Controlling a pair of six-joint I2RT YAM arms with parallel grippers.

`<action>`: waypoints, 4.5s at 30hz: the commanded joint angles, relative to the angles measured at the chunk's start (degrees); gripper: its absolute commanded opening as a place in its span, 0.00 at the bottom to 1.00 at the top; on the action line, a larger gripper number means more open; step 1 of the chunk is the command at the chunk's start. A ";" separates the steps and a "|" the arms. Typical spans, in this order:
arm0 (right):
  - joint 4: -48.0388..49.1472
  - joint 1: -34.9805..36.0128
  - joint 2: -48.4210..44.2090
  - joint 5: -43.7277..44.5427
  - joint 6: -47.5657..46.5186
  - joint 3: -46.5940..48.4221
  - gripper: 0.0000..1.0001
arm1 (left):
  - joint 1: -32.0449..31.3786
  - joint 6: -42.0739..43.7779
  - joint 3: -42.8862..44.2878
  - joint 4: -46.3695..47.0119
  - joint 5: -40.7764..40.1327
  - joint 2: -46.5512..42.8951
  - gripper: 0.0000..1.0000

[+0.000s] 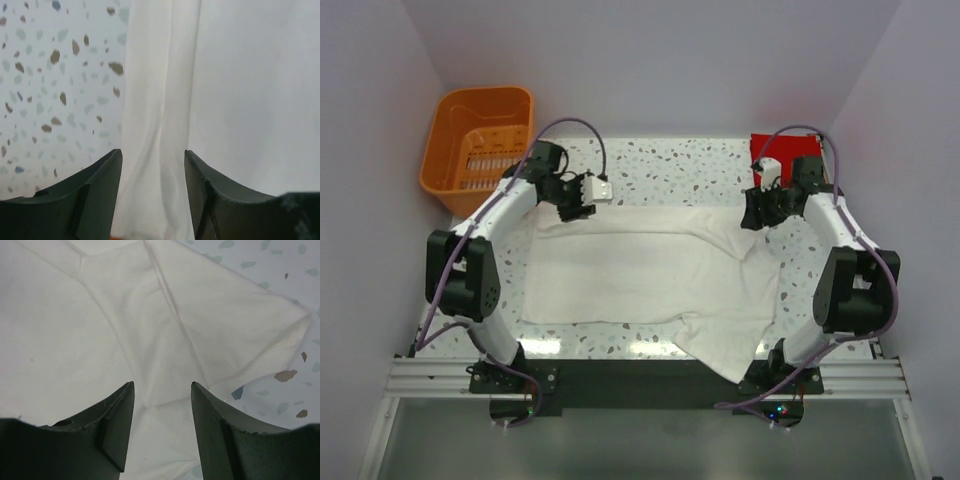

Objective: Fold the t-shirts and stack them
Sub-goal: Fold the tshirt

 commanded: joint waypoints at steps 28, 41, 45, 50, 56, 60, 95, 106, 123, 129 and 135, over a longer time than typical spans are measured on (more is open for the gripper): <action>-6.92 -0.30 15.94 4.76 0.68 9.60 0.49 | -20.85 -74.64 32.74 38.32 18.69 39.77 0.61; -9.91 -0.22 16.56 7.40 -1.43 11.00 0.49 | -24.19 -76.30 38.10 41.39 16.75 46.54 0.62; -11.49 -0.39 16.12 6.96 -1.78 12.58 0.48 | -25.07 -77.44 38.98 42.97 16.67 48.03 0.59; -11.58 -0.57 15.15 7.31 -2.48 12.85 0.49 | -25.77 -78.94 39.86 45.61 17.54 48.65 0.44; -11.23 -2.06 15.68 5.73 -1.79 15.30 0.49 | -26.04 -79.29 36.97 49.65 22.45 45.24 0.10; -10.70 -2.94 15.86 2.83 -0.38 18.11 0.49 | -26.04 -77.54 28.80 55.26 26.76 39.43 0.03; -13.77 0.93 16.38 -5.70 -5.03 10.65 0.50 | -27.88 -20.67 12.17 17.23 32.58 25.98 0.40; -20.02 0.93 12.61 -6.75 -8.37 7.23 0.24 | -24.63 -18.39 10.42 12.39 33.45 20.00 0.41; -22.39 3.56 7.24 -6.32 -8.81 -1.47 0.00 | -4.52 -25.33 0.58 7.65 26.16 2.78 0.40; -19.94 4.09 8.38 -2.98 -7.24 -1.04 0.00 | -3.79 -28.03 -4.60 9.63 22.73 -0.92 0.40; -18.17 4.18 10.58 0.01 -4.95 0.89 0.00 | -16.70 -42.44 -12.51 30.09 15.56 -1.01 0.39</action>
